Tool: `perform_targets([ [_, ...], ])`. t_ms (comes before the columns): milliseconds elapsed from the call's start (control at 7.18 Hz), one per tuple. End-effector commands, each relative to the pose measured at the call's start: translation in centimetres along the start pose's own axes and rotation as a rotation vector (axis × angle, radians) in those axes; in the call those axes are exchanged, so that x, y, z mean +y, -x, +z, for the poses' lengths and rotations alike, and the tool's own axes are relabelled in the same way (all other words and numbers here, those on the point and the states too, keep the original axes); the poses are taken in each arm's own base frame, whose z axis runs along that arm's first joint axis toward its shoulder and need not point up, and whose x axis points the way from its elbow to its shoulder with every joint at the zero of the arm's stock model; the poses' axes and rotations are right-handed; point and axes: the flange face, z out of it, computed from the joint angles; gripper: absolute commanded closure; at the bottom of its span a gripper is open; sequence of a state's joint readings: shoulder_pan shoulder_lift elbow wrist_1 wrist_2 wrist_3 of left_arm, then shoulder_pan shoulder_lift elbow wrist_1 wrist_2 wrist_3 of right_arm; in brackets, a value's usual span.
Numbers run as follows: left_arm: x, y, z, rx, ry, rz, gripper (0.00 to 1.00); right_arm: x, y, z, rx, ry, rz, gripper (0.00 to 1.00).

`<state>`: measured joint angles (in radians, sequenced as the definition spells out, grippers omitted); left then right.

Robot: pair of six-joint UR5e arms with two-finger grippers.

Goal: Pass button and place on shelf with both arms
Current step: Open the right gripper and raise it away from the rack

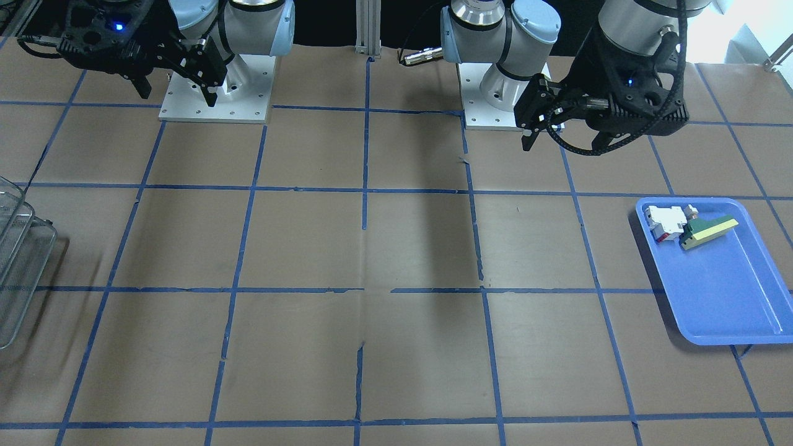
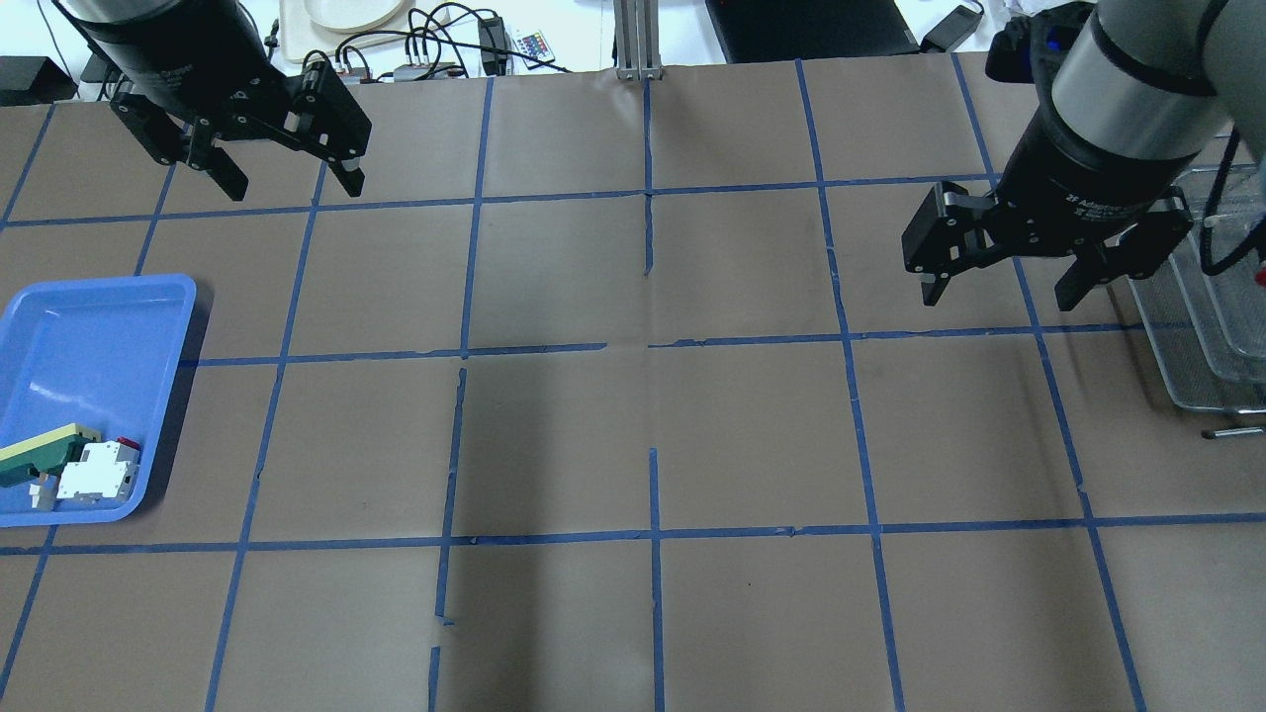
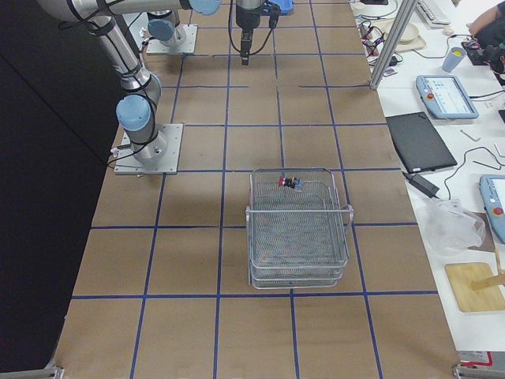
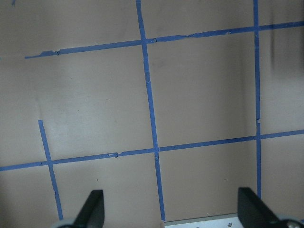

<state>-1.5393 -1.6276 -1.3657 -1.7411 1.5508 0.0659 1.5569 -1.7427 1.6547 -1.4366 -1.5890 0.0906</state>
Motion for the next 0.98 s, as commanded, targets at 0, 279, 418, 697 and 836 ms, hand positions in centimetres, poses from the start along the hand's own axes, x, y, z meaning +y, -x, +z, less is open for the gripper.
perform_targets([
  [0, -0.01, 0.02, -0.03, 0.001, -0.001, -0.001, 0.0, 0.42, 0.54, 0.86, -0.004, 0.017, -0.011, 0.0],
  [279, 0.07, -0.06, -0.03, 0.001, -0.001, -0.001, 0.0, 0.48, 1.03, 0.83, -0.041, 0.017, -0.017, 0.0],
  [418, 0.01, -0.06, 0.05, 0.002, 0.001, -0.001, 0.0, 0.55, 0.95, 0.68, -0.034, 0.01, -0.025, 0.0],
  [697, 0.01, -0.06, -0.03, 0.001, -0.001, -0.001, 0.0, 0.48, 0.94, 0.65, -0.032, 0.009, -0.026, 0.0],
  [836, 0.01, -0.04, -0.03, 0.0, -0.001, -0.001, 0.0, 0.49, 0.94, 0.66, -0.032, 0.01, -0.026, 0.0],
])
